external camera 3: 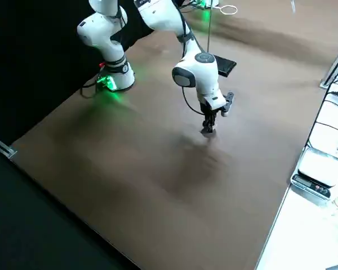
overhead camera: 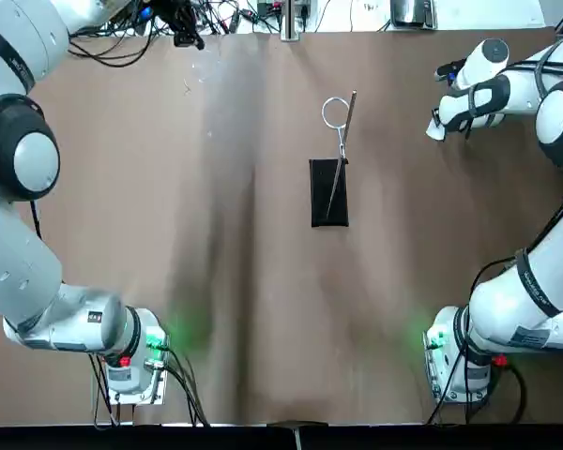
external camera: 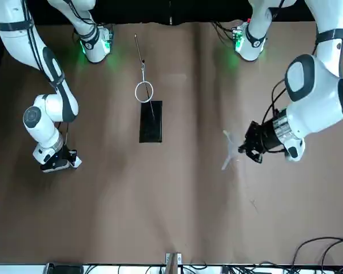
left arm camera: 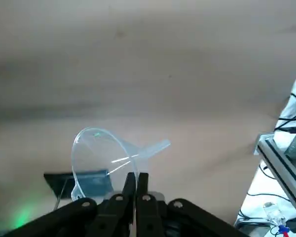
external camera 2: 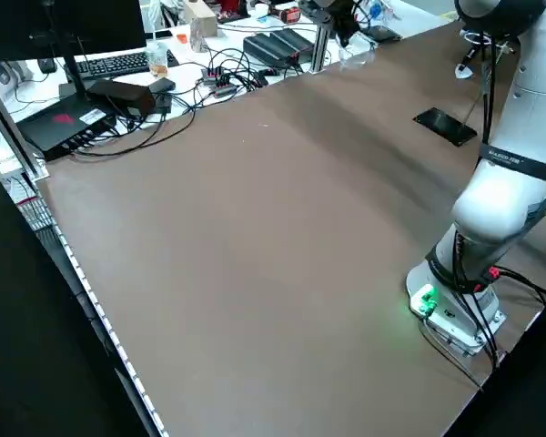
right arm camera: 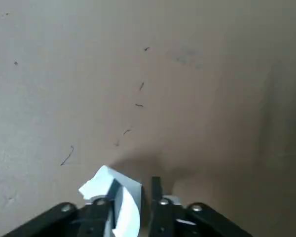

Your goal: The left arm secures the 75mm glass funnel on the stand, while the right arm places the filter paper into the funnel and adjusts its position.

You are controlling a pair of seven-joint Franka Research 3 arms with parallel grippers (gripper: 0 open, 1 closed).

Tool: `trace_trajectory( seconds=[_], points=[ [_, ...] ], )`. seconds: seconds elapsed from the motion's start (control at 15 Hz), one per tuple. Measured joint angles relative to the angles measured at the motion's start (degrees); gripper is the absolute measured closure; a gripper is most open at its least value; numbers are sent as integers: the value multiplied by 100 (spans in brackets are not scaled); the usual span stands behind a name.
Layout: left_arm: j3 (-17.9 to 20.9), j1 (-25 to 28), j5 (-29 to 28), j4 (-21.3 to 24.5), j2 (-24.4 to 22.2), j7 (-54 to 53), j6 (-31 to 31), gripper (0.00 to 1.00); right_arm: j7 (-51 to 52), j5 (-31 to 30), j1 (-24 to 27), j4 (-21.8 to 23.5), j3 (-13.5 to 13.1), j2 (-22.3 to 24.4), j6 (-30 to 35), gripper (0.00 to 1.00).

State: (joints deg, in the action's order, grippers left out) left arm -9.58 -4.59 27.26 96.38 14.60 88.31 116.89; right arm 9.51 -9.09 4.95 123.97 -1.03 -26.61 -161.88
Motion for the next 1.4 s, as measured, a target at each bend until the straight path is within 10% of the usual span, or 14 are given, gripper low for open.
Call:
trace_trajectory(
  seconds=[0.53, 1.4],
  points=[
    [-102, -574, -570, -263, 0, 1589, -315, 96, -21, 0, 2, -24, 1, 1, 94, 99],
    [-248, -481, -836, -441, 0, -3397, -542, 96, -104, -13, -187, -1760, 152, 542, 4063, 99]
  ],
)
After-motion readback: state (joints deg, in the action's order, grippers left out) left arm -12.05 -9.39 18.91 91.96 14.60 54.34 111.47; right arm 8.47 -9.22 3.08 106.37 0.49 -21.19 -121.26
